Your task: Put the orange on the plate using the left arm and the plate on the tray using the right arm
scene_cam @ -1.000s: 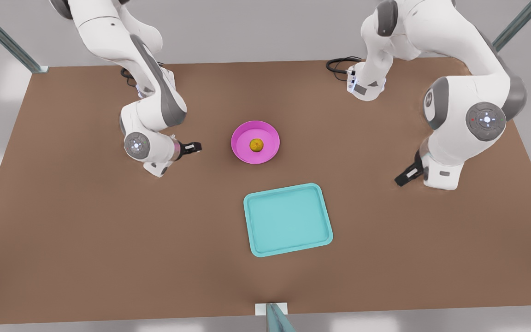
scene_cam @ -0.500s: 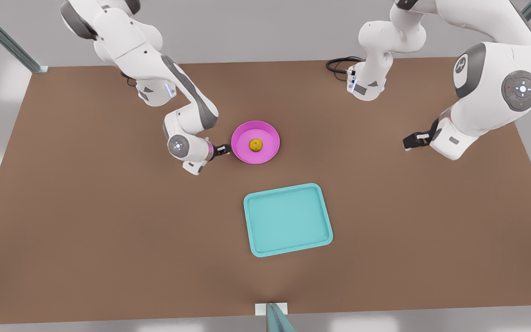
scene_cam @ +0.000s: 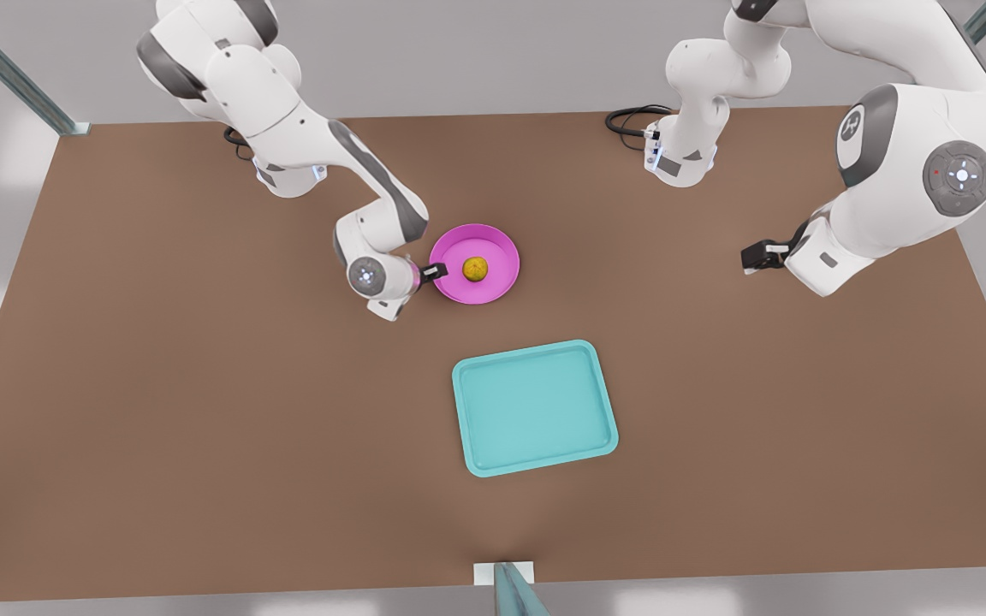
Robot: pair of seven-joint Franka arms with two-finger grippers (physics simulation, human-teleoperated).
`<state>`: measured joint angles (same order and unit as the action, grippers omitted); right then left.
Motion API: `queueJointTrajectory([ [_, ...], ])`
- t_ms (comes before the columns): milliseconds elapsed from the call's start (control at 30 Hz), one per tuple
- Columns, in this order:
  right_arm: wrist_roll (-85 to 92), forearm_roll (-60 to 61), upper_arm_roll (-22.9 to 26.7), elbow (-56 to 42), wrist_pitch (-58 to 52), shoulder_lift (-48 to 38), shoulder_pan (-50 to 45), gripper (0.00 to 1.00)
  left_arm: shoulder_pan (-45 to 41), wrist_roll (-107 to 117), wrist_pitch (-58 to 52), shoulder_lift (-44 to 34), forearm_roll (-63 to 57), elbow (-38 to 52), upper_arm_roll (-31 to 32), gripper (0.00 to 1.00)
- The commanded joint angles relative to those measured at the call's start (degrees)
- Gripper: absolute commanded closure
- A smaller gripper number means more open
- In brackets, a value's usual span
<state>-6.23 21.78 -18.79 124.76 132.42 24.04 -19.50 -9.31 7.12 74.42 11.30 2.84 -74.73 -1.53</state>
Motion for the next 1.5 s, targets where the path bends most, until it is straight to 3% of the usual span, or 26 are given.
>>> queueJointTrajectory([
  [0, 0.5, 0.1, 0.0, -0.1, 1.1, 0.5, -0.3, 0.0, -0.1, -5.7, 0.3, 0.0, 0.0, 0.0, 0.1, 0.0],
  [100, 0.7, 0.0, 0.0, -0.2, 1.9, 1.0, -1.2, 0.0, 0.0, -5.2, 0.3, -0.1, 0.0, 0.1, 0.7, 0.0],
  [133, 1.5, 0.0, 0.0, -0.2, 1.7, 1.3, -1.2, 0.25, -0.1, -5.3, 0.3, -0.1, 0.0, 0.1, 0.7, 0.0],
  [167, 1.7, 0.0, 0.0, -0.4, 1.7, 1.9, -1.2, 0.44, 0.0, -5.3, 0.3, -0.1, -0.1, 0.1, 0.7, 0.0],
  [233, 1.7, 0.0, 0.0, -0.5, 1.7, 2.4, -1.2, 0.48, 0.0, -5.2, 0.3, -0.1, -0.1, 0.1, 0.7, 0.0],
  [300, 1.7, 0.0, -0.1, -0.7, 1.5, 2.6, -1.2, 0.64, -0.1, -5.2, 0.3, -0.1, -0.1, 0.1, 0.7, 0.0],
  [400, 1.9, 0.0, -0.1, -1.7, 1.0, 2.6, -1.5, 0.77, 0.0, -5.2, 0.3, -0.1, -0.2, 0.1, 0.7, 0.0],
  [700, 4.0, 0.0, -1.6, -4.6, -2.3, -0.7, -0.7, 0.79, 0.0, -5.2, 0.3, -0.1, -0.3, 0.6, 0.7, 0.0],
  [1033, 3.5, 3.0, -0.5, -18.2, -3.0, -1.6, 1.7, 0.79, 0.0, -5.2, 0.3, 0.0, -0.4, 0.6, 0.7, 0.0],
  [1467, 2.9, 5.0, 2.9, -46.5, -0.9, 21.0, 3.9, 0.79, -0.1, -5.0, 0.3, 0.0, -0.5, 0.6, 0.9, 0.0],
])
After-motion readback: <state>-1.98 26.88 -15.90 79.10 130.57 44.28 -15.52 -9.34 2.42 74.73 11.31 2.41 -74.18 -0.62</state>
